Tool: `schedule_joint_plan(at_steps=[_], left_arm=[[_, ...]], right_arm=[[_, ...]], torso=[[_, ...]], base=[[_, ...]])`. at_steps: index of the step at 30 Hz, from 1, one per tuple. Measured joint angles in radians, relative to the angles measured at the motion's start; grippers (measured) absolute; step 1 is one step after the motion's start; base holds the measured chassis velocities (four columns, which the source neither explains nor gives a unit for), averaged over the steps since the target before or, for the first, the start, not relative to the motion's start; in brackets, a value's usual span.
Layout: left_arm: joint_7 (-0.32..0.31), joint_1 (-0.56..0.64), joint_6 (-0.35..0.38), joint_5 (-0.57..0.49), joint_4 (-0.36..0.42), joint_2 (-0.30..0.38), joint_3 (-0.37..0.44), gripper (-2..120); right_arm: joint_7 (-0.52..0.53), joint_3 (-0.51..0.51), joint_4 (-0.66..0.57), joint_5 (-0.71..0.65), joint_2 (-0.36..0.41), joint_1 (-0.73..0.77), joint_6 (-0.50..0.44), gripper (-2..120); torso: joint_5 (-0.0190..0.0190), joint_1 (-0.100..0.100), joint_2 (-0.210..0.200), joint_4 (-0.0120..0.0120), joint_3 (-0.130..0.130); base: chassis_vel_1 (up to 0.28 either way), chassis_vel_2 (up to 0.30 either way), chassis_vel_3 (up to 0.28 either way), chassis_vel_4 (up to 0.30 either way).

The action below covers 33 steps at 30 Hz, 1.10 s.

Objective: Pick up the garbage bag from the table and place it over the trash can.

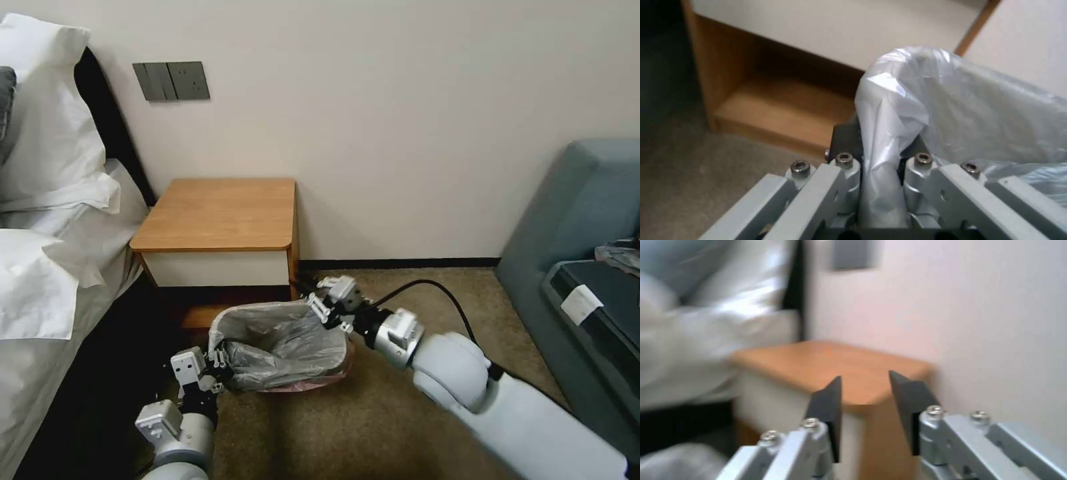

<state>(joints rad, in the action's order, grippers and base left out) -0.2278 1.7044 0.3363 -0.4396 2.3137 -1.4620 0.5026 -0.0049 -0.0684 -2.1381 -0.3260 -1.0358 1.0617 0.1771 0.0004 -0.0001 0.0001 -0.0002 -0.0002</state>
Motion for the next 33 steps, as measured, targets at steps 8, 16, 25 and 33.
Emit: schedule_joint_plan(at_steps=[8,16,25,33], left_arm=[[0.051,-0.008,0.082,-0.065,-0.047,0.091,0.01,7],[0.052,-0.034,0.098,-0.124,-0.108,0.108,-0.017,7],[0.004,-0.04,0.066,-0.189,-0.158,0.087,-0.047,7],[-0.017,-0.036,0.031,-0.191,-0.172,0.068,-0.059,7]], right_arm=[[0.052,-0.199,0.042,-0.067,-0.087,0.177,-0.039,59],[0.039,-0.218,0.045,-0.06,-0.117,0.185,-0.031,92],[0.024,-0.211,0.054,-0.026,-0.146,0.203,-0.038,100],[0.004,-0.204,0.055,-0.015,-0.153,0.205,-0.039,100]], torso=[[-0.0004,0.0,0.0,0.0,0.0],[-0.0003,0.0,0.0,0.0003,0.0],[-0.0004,0.0,0.0,0.0003,0.0],[-0.0005,0.0,0.0,0.0003,0.0]], base=[[0.0,0.0,0.0,0.0],[0.0,0.0,0.0,0.0],[0.0,0.0,0.0,0.0],[0.0,0.0,0.0,0.0]])
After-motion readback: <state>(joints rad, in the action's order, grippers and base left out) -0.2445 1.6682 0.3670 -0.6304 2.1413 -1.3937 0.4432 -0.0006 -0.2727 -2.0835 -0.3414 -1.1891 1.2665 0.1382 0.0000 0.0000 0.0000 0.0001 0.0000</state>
